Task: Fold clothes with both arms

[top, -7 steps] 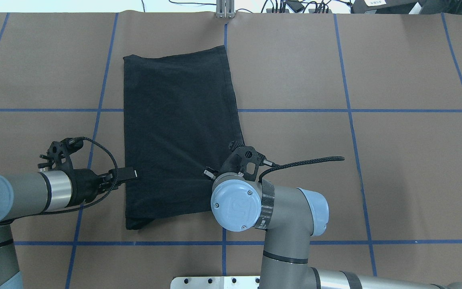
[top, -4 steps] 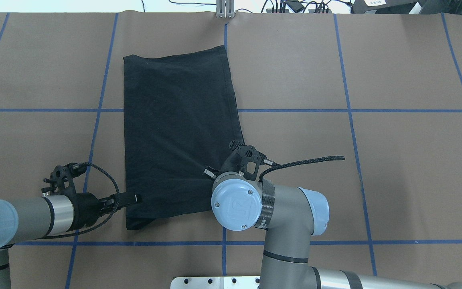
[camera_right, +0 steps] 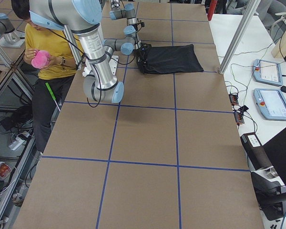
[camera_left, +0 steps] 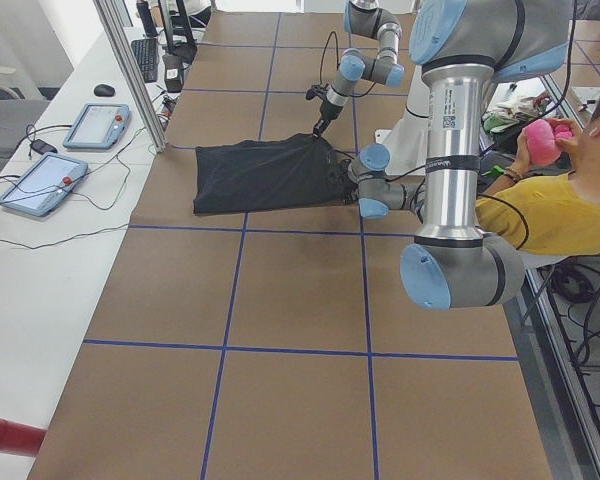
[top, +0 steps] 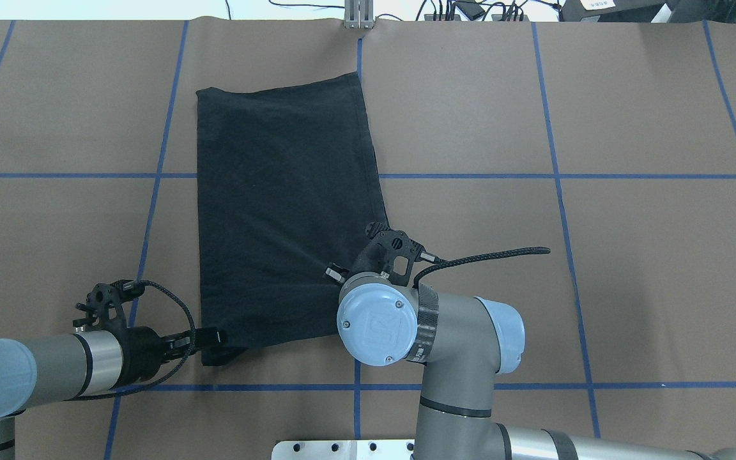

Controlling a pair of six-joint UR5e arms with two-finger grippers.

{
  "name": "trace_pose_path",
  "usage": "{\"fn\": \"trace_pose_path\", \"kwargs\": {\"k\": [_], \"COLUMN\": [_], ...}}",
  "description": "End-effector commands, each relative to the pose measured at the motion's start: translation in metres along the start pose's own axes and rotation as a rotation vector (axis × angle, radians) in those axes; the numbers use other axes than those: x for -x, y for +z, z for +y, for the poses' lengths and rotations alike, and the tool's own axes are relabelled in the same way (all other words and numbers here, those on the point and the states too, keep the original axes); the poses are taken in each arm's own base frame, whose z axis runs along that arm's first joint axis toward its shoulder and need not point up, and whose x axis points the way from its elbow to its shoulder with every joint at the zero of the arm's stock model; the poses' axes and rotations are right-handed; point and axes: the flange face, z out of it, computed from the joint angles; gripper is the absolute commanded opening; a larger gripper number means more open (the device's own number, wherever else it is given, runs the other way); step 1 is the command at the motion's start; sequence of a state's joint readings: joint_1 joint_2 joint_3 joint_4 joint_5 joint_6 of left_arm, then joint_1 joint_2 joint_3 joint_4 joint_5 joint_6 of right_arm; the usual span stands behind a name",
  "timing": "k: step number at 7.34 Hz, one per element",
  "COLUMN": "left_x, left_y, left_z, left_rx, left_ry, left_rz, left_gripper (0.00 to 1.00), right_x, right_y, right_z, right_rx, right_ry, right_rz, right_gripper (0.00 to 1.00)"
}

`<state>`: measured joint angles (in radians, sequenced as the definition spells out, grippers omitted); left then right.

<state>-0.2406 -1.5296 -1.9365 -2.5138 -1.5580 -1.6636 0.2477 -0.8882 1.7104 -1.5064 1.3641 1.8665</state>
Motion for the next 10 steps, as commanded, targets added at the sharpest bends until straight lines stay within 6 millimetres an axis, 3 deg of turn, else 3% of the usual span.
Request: {"fn": "trace_pose_path", "kwargs": {"k": [1,4,6,9,10], "left_x": [0.001,0.001,-0.001,0.003,0.003], "left_y": [0.002,0.004,0.004,0.004,0.004], "left_z": [0.008,0.017,0.019,0.019,0.019], "left_rx": [0.014,0.034,0.037,0.036,0.036], "left_ry": [0.010,0.016,0.017,0.017,0.017], "left_rz": [-0.005,-0.005,-0.001,-0.010,-0.010], "left_gripper": [0.64,0.64,0.37,0.31,0.18], "right_x": [0.000,0.000,-0.001,0.000,0.000], "right_y": [0.001,0.000,0.001,-0.001,0.000], "right_z": [-0.001,-0.003,-0.002,-0.002,-0.001], "right_rx": [-0.001,-0.002,-0.001,0.000,-0.001], "right_ry": [0.000,0.001,0.000,0.001,-0.001], "right_rz": [0.002,0.000,0.002,-0.001,0.000], "right_gripper": [0.00,0.00,0.00,0.00,0.00]}}
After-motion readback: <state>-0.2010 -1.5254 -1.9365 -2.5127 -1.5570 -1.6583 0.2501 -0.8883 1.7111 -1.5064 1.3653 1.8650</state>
